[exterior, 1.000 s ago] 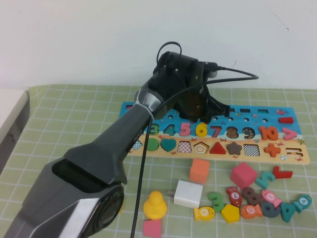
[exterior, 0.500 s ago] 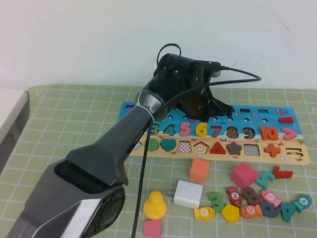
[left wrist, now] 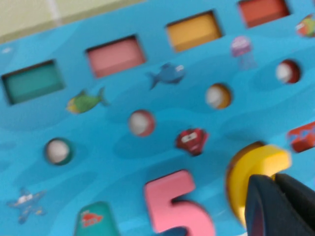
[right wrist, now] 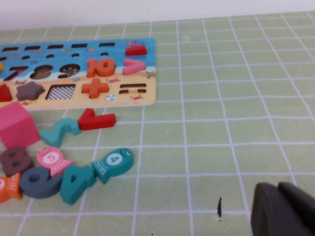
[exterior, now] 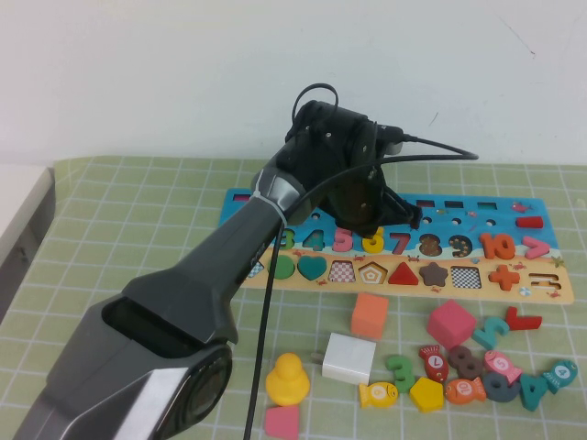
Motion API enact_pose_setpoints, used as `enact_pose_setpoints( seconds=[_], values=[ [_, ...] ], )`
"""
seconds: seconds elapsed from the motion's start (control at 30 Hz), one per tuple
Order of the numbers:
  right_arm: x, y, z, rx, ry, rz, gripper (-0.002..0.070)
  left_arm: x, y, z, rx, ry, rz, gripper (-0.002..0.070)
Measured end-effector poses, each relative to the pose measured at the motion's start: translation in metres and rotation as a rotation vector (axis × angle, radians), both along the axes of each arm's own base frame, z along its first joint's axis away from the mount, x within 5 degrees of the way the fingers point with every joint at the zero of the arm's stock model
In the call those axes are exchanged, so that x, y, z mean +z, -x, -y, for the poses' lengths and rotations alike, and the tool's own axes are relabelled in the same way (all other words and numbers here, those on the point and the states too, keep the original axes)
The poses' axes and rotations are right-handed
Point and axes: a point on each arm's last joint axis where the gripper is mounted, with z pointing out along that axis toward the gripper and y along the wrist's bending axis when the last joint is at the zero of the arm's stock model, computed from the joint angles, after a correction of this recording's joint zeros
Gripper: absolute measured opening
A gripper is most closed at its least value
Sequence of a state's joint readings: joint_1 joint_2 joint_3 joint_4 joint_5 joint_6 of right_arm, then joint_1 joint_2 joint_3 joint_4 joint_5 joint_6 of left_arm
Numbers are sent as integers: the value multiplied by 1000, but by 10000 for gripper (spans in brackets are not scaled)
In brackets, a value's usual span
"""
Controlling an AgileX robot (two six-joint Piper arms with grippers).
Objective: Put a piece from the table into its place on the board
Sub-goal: Place the "number 6" into the hole of the number 6
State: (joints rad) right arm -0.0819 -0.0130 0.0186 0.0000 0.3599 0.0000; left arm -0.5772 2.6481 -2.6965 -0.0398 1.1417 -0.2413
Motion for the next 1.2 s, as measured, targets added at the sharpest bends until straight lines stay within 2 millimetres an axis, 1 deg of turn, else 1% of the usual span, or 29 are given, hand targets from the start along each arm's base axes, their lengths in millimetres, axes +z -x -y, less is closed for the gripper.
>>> enact_pose_setpoints(
  seconds=[0.17,0.37,0.47,0.67,0.93,1.0,1.2],
  values=[
    [0,0,0,0,0,0,-3,0,0,-1,5,-7,0,-1],
    [0,0,0,0,0,0,-3,14,-2,4,0,70,56,-1],
    [0,0,0,0,0,0,-3,16,-3,6,-4,98,73,-1],
    [0,0,0,0,0,0,-3,5,-6,8,-10,98,70,-1],
    [0,0,0,0,0,0,-3,-1,-6,9,-23,85,67,-1],
    [0,0,0,0,0,0,-3,-7,-7,9,-26,80,59,-1],
    [0,0,0,0,0,0,-3,-8,-6,9,-28,78,50,-1]
  ],
)
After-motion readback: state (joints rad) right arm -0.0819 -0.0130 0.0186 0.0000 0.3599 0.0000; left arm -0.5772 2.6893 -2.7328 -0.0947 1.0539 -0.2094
